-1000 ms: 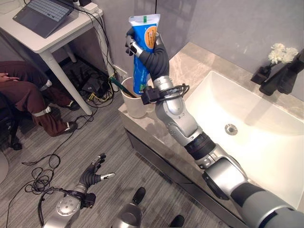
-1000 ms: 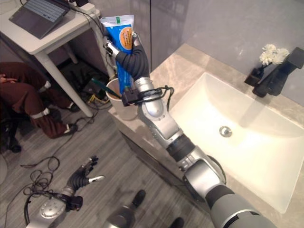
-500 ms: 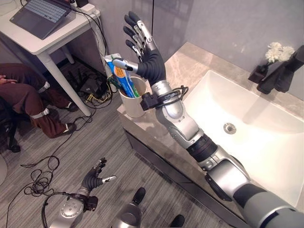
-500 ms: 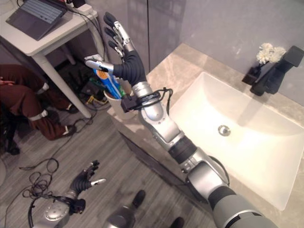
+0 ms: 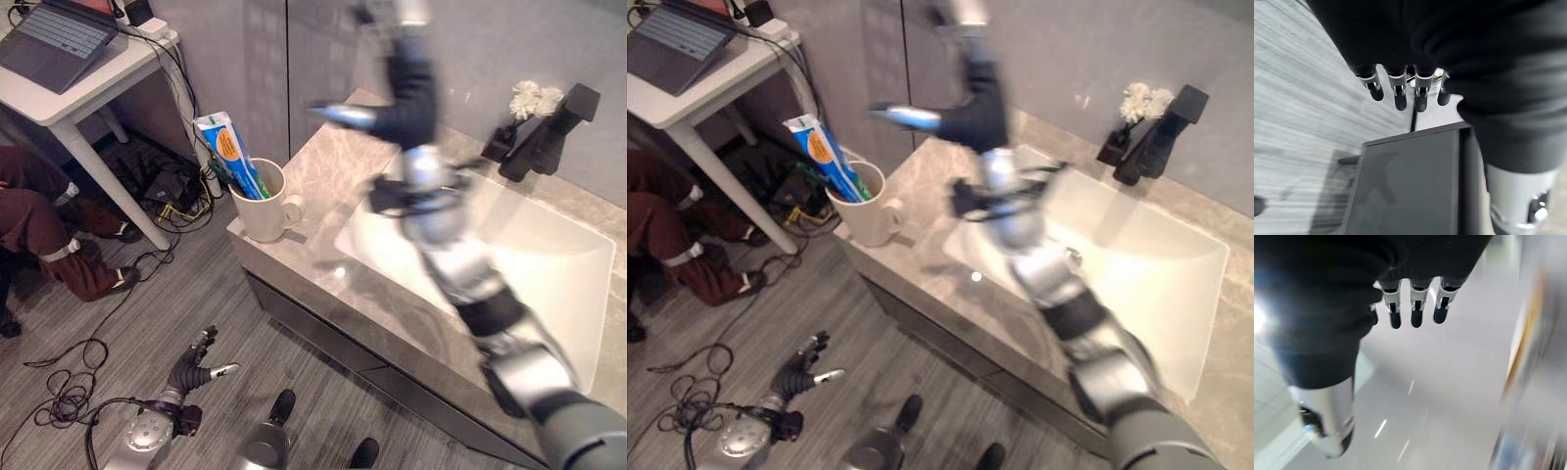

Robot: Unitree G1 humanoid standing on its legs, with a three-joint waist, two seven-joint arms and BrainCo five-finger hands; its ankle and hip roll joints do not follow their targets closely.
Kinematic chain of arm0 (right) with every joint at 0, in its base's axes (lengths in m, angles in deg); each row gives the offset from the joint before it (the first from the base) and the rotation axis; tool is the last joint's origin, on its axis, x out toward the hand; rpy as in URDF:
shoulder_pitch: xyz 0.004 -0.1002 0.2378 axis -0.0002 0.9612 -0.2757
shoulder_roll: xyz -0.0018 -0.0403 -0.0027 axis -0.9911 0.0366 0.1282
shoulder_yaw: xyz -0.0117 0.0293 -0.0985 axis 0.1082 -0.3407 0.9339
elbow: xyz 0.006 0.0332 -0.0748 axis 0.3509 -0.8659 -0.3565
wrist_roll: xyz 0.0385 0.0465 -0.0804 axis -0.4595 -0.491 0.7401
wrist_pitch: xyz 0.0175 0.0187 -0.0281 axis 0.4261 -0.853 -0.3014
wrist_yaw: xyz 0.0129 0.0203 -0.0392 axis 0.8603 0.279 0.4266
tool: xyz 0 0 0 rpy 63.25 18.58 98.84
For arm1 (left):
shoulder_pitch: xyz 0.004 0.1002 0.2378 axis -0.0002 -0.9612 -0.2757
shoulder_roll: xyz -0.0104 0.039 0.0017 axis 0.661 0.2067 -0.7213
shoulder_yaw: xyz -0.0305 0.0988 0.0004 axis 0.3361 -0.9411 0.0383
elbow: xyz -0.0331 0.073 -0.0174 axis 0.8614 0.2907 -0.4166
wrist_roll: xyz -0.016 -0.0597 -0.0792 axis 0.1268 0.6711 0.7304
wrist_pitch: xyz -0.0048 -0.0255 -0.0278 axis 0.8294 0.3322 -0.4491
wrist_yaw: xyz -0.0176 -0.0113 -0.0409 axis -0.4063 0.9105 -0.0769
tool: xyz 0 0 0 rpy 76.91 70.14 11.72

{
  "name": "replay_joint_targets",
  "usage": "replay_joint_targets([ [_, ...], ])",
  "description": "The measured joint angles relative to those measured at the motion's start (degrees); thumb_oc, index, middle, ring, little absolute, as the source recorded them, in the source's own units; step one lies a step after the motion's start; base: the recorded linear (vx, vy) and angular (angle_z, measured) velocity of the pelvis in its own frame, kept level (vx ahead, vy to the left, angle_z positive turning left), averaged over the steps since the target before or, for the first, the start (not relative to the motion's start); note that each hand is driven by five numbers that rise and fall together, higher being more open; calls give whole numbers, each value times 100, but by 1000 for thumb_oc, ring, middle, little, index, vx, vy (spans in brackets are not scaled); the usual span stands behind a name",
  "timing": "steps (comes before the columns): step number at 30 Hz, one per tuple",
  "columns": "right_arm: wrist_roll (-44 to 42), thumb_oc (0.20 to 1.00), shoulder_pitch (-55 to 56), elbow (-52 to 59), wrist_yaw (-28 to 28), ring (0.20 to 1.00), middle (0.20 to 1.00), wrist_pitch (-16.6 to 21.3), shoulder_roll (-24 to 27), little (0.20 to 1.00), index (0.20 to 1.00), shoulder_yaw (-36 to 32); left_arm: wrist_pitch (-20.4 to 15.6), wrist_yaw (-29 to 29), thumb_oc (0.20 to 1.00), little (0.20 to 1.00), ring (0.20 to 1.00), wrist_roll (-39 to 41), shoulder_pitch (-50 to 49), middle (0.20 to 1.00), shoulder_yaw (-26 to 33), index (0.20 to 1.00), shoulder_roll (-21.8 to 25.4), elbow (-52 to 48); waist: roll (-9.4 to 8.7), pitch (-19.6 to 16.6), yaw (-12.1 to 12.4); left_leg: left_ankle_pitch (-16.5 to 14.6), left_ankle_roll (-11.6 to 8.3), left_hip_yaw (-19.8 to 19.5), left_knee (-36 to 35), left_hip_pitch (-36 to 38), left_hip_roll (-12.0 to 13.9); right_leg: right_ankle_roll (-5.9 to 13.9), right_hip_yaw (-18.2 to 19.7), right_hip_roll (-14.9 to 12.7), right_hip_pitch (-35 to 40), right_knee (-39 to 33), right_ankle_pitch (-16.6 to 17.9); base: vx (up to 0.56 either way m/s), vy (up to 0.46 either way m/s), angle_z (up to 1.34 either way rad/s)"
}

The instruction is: Put brush and paste in cup on sink, flatten towel.

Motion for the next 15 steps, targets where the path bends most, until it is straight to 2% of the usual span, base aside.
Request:
replay_joint_targets([
  [2,232,1000,1327,155,-257,1000,1000,18,136,1000,1000,-1345,-174,-62,1000,1000,1000,4,-262,1000,709,1000,-150,-458,-27,-19,-62,10,30,-3,-1,25,-6,0,45,1,8,0,0,46,19,-12],
  [4,451,1000,1901,143,-538,1000,1000,-42,241,1000,1000,-1930,-159,-94,1000,1000,1000,4,-339,1000,1023,1000,-217,-313,101,-53,-336,-30,77,176,-5,118,11,4,237,9,-12,1,9,74,34,-44],
  [5,563,1000,2159,165,-676,1000,1000,-40,302,1000,1000,-2147,-160,-111,1000,1000,1000,4,-320,1000,1063,1000,-263,-277,146,-76,-496,-54,89,273,-14,159,21,4,332,23,-30,2,24,34,59,-43],
  [8,742,1000,2544,127,-921,1000,1000,-37,318,1000,1000,-2658,-177,-134,1000,1000,1000,1,-299,1000,1167,1000,-433,-239,190,-106,-718,-96,122,454,-33,236,41,4,528,58,-74,1,39,22,50,-39],
  [10,753,1000,2761,61,-1136,1000,1000,-21,286,1000,1000,-3071,-171,-131,1000,1000,1000,-9,-277,1000,1078,1000,-556,-230,195,-113,-970,-104,133,623,-99,355,63,4,711,74,-84,2,57,-1,156,-41],
  [12,806,1000,3046,-88,-1248,1000,1000,83,130,1000,1000,-3516,-167,-126,1000,1000,1000,-49,-259,1000,983,1000,-541,-226,144,-140,-1058,-139,192,795,-103,389,38,46,925,55,-186,3,106,-78,130,-47],
  [15,719,1000,3093,-133,-1602,1000,1000,68,-113,1000,1000,-3690,-131,-131,1000,1000,1000,-117,-503,1000,944,1000,-460,-109,180,-135,-1287,-161,247,1105,-104,383,-43,103,1197,-31,-348,3,233,-137,99,-52],
])
